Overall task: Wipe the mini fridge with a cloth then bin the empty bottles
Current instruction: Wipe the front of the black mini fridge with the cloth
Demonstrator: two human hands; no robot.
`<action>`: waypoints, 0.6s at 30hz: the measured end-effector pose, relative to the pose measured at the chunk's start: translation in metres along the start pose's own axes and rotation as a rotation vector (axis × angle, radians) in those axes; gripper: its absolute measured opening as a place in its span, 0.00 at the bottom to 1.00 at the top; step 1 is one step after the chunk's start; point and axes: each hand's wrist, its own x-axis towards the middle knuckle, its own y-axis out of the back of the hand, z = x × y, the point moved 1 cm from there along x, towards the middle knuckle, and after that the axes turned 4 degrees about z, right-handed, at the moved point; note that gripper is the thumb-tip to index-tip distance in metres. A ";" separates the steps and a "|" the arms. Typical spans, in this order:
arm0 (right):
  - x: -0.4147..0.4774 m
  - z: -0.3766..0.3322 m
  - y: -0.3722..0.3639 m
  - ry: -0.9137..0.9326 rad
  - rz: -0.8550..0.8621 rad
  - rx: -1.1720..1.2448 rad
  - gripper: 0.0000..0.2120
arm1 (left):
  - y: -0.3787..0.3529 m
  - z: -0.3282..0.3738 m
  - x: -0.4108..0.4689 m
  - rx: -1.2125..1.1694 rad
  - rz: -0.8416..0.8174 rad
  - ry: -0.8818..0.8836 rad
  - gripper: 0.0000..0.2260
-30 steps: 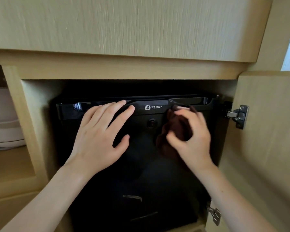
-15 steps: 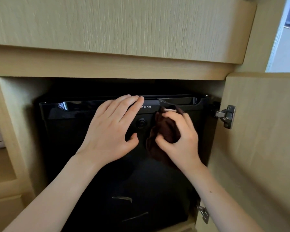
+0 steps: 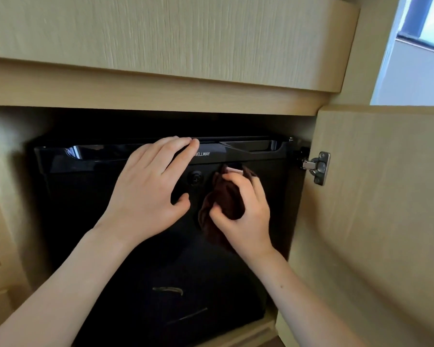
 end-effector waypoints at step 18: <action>-0.024 0.024 0.011 -0.040 -0.089 -0.039 0.24 | -0.009 -0.017 -0.042 0.076 0.103 -0.127 0.30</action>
